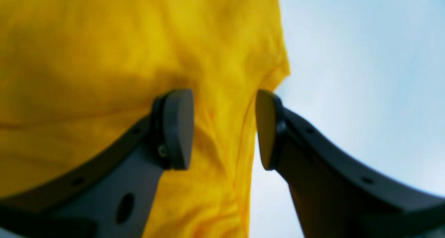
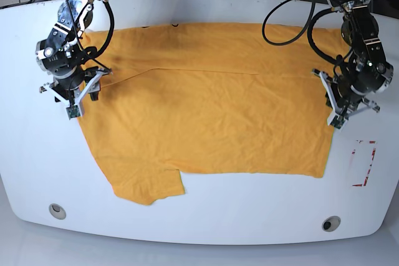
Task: Layout the t-shirt on the table in an organized manner, then fold the t-shirt properly
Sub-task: 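Drag the shirt's shoulder edge away from the hem with both grippers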
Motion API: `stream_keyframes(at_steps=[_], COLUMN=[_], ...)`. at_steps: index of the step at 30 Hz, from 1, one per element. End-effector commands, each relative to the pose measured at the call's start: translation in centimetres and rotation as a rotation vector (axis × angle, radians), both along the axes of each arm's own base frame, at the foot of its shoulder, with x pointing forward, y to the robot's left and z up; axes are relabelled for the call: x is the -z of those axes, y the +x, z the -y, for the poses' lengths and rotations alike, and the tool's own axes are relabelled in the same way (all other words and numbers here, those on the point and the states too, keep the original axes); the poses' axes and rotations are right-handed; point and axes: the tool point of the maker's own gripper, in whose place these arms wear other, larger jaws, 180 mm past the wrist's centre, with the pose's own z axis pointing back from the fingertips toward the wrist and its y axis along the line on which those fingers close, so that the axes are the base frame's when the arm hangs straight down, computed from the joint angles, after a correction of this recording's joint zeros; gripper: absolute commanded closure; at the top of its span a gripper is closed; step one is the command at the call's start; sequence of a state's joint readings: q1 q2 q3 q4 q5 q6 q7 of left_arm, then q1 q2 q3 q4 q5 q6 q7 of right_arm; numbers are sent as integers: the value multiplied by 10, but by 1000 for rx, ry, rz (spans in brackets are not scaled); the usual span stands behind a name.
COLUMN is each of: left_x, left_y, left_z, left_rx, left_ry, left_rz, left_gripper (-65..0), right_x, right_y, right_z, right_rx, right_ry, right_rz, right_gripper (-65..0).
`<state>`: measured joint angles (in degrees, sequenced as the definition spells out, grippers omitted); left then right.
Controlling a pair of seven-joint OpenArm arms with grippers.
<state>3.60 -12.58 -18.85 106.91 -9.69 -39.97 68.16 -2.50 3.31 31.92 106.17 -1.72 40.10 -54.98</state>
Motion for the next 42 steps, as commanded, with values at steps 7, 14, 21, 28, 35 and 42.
stream_keyframes(at_steps=[7, 14, 21, 28, 35, 42], left_x=[16, 43, 70, 83, 77, 63], left_y=[-42, -62, -75, -99, -124, -138], left_z=[-29, -28, -30, -31, -47, -47], left_rx=[-66, -85, -117, -125, -154, -127], left_ry=[2, -62, -115, -115, -73, -30], left_rz=[-22, -60, -118, -181, -199, -192], left_gripper=[0, 0, 0, 0, 0, 0], right_x=[20, 46, 74, 85, 77, 67], right_y=[-32, -46, -61, -88, -113, -128], right_z=[-15, -29, -30, -21, -17, -15], right_rx=[4, 4, 18, 17, 6, -5], right_ry=[39, 109, 152, 134, 88, 51], right_rz=[-55, -83, -141, -192, -214, -219], right_gripper=[-270, -270, -270, -270, -270, -270])
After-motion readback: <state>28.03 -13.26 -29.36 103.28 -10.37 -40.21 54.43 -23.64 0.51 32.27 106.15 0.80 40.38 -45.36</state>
